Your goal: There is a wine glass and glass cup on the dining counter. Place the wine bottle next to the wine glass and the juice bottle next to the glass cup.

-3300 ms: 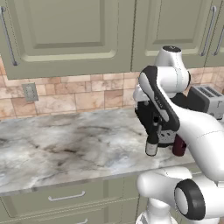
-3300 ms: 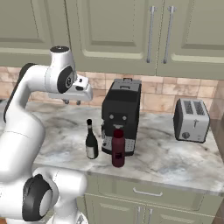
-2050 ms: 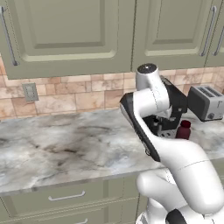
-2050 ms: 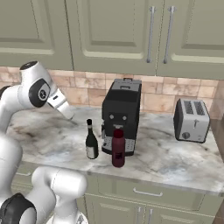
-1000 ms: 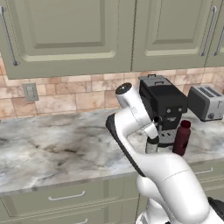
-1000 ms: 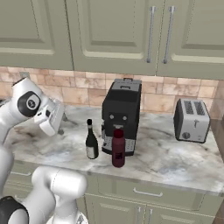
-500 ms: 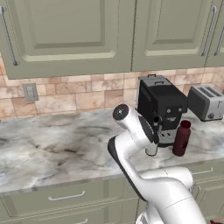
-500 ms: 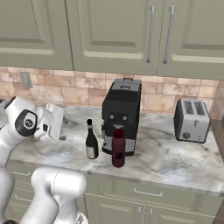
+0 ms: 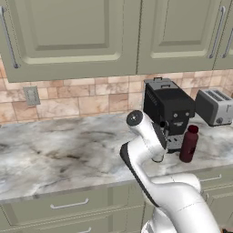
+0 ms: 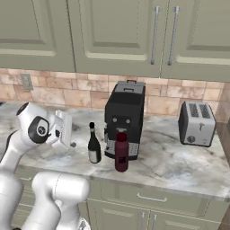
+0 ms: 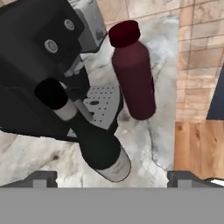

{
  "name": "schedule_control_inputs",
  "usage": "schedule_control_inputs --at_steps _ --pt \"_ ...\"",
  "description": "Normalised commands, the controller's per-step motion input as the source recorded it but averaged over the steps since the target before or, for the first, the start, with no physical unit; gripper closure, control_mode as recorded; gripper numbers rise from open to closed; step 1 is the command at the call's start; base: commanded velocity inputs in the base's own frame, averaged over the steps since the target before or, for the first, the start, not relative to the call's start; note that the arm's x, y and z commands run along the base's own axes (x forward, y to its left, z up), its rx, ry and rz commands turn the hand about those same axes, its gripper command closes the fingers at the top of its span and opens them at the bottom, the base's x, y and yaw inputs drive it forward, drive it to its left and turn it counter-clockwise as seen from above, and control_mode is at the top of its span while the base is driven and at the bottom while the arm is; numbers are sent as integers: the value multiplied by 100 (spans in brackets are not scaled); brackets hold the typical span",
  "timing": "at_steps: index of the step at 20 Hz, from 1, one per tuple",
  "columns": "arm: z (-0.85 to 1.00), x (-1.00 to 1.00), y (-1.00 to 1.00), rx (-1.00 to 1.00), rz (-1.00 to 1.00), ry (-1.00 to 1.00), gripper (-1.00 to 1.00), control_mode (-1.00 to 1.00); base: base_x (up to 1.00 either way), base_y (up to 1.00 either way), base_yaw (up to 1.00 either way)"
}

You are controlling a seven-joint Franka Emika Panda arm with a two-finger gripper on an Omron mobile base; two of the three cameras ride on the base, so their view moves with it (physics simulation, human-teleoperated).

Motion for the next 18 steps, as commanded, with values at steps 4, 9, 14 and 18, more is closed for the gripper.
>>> schedule_control_inputs --at_steps 4,9,14,18 --pt "-1 23 -4 0 0 20 -100 -100 0 0 0" --pt "-6 25 0 -1 0 19 -100 -100 0 0 0" --pt "-16 27 0 -9 0 12 -100 -100 0 0 0" --pt "-19 21 -1 -11 1 4 -100 -100 0 0 0"
